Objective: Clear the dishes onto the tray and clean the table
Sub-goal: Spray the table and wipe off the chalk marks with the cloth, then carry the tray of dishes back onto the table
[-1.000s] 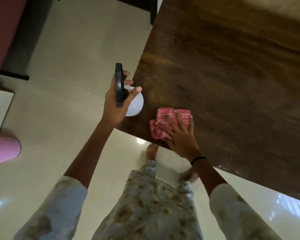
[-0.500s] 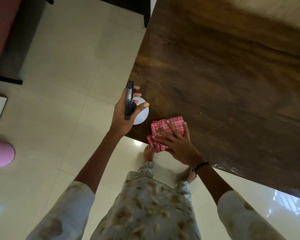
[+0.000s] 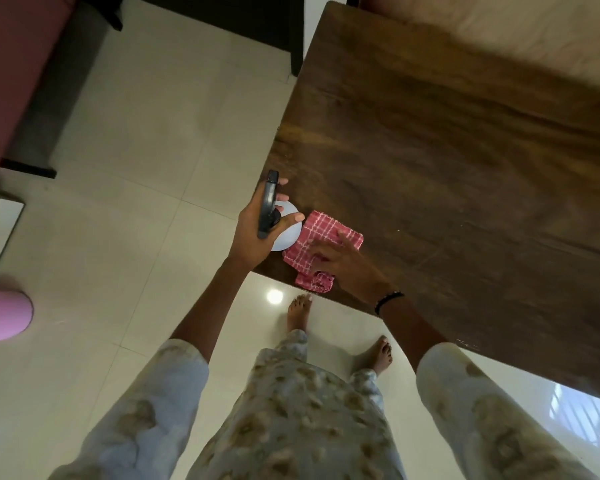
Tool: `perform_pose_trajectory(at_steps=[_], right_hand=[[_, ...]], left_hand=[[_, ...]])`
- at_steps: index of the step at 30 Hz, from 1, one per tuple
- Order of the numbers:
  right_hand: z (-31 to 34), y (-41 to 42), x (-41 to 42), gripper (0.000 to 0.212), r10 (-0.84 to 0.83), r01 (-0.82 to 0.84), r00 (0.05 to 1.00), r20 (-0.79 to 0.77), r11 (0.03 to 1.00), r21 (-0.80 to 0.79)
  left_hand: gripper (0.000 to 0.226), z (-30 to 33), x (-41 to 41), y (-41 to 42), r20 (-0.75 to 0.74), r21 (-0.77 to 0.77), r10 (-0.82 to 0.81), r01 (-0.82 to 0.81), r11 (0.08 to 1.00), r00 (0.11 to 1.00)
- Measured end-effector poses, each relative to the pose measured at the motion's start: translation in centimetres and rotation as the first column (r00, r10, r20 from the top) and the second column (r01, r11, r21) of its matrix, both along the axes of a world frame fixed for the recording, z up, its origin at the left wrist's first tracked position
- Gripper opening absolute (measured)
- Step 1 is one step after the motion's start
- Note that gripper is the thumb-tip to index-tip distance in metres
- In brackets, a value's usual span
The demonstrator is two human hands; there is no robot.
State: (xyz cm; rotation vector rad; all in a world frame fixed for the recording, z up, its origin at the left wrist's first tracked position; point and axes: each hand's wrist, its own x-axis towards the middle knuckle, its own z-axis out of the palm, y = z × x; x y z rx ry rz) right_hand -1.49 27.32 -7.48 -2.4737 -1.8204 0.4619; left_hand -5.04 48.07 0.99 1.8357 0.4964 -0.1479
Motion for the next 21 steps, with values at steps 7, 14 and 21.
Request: perform_pose_trajectory(at_steps=[7, 14, 21], right_hand=[[3.6, 1.1, -1.0, 0.033, -0.171, 0.159, 0.982, -0.084, 0.979, -0.126], [9.5, -6.3, -1.8, 0.039, -0.463, 0.494, 0.807, -0.368, 0.869, -0.011], [15.8, -21.5, -4.3, 0.032, -0.656, 0.721, 0.646, -0.390, 0.692, 0.030]], left_hand=[[0.092, 0.8, -0.7, 0.2, 0.006, 0.091, 0.056, -0.056, 0.994, 0.998], [0.047, 2.7, -7.3, -4.9, 0.010, 0.187, 0.473, -0.467, 0.864, 0.881], [0.034, 7.9, -9.3, -18.1, -0.066, 0.153, 0.327, -0.314, 0.937, 0.943]])
